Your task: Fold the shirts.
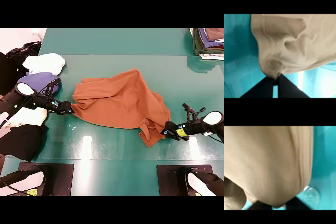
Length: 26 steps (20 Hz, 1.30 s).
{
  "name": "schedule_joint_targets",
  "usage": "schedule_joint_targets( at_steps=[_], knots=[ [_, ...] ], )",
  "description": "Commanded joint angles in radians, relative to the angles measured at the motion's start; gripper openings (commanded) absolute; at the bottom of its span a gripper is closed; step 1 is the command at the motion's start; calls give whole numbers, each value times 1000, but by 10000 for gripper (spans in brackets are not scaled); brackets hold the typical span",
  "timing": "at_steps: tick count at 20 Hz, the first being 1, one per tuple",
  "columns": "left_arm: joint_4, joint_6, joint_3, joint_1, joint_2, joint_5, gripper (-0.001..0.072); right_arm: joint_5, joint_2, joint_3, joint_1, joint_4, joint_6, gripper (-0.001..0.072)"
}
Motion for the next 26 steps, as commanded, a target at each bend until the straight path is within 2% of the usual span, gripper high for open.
schedule_joint_targets(
  at_steps=[1,5,8,12,14,19,22,26],
  knots=[
    [0,0,2,0,2,-5,31,41,-40,64,39,-27,3,18],
    [7,-24,83,39,120,-13,30,68,70,206,24,-27,3,17],
    [6,-48,298,105,256,-63,31,24,186,444,-73,-26,-7,17],
    [-11,-80,645,118,386,-55,31,-33,251,786,-188,-26,-60,17],
    [-30,-89,814,118,416,-55,31,-26,254,933,-219,-26,-84,17],
    [-66,-181,1166,118,426,-80,31,-5,254,1182,-226,-26,-111,17],
    [-113,-222,1269,118,426,-88,31,21,244,1306,-227,-45,-117,17],
    [-193,-238,1273,118,426,-88,30,173,146,1532,-227,-131,-84,16]
  ],
)
